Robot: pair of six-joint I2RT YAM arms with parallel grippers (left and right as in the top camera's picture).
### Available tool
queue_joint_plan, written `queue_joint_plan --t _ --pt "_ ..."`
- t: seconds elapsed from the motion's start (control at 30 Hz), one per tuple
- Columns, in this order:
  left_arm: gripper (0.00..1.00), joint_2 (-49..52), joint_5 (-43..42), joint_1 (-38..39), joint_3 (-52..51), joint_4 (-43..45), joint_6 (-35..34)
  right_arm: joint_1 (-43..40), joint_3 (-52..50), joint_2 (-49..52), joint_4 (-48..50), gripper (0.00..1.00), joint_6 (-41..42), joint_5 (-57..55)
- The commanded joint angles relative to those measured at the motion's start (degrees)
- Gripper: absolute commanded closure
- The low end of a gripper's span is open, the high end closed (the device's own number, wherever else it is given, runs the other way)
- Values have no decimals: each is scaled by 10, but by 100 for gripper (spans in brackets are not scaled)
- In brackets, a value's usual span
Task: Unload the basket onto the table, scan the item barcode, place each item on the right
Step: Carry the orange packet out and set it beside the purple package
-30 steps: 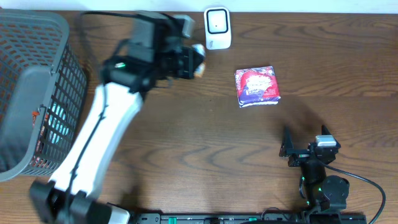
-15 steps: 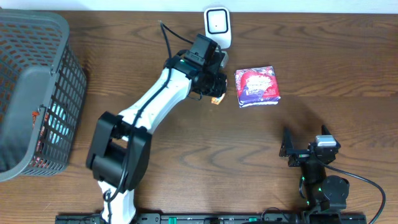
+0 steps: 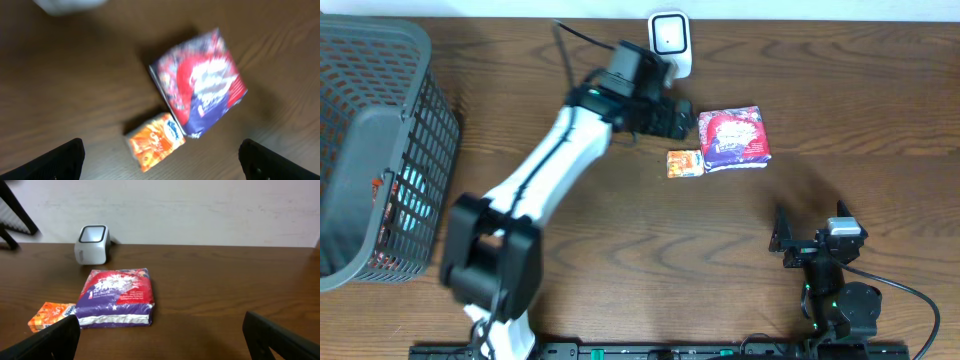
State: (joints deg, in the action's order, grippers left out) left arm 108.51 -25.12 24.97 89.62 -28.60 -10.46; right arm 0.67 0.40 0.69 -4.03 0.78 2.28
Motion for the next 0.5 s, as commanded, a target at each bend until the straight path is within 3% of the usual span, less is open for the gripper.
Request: queue_joint_plan --t 0.0,0.2,0.47 --pt "2 -83 6 -49 13 -2 3 3 0 -4 -3 1 -6 -2" --pt "2 -195 6 -158 13 -25 3 3 0 -4 -3 1 -6 -2" --pt "3 -312 6 -374 13 -29 3 3 0 -4 -3 1 -6 -2"
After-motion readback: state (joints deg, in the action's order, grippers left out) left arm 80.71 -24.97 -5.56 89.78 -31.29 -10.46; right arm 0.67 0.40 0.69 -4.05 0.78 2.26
